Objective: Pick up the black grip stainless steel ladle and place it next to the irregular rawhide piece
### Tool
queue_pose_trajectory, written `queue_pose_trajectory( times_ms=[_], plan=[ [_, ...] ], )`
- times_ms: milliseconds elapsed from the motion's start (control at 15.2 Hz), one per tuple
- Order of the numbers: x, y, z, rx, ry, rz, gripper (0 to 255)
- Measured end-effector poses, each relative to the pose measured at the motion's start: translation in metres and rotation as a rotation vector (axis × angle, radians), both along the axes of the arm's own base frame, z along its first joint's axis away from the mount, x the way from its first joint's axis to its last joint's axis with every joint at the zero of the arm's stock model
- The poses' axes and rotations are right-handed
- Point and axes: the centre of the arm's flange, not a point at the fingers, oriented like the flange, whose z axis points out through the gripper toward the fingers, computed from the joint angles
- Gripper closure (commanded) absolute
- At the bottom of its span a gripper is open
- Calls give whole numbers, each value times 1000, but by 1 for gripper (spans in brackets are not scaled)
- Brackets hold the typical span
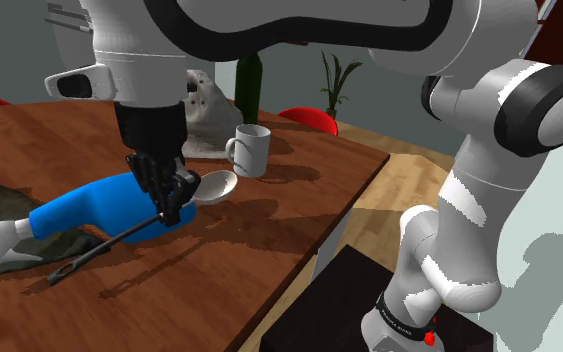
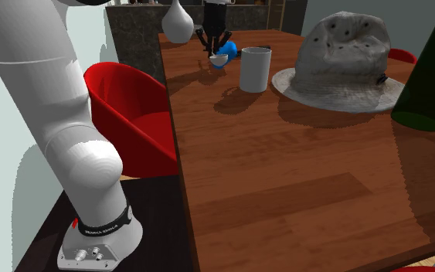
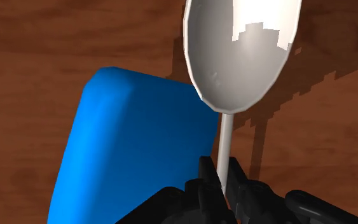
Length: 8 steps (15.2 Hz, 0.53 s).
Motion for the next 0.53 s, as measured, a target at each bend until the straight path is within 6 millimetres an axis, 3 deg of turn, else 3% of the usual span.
queue_pose_trajectory(
  times_ms=[198,264,528],
  plan=[
    [2,0,0,0,3,1,255],
    [2,0,0,2,4,1,0],
    [0,-1,1,10,17,1,0]
  ],
)
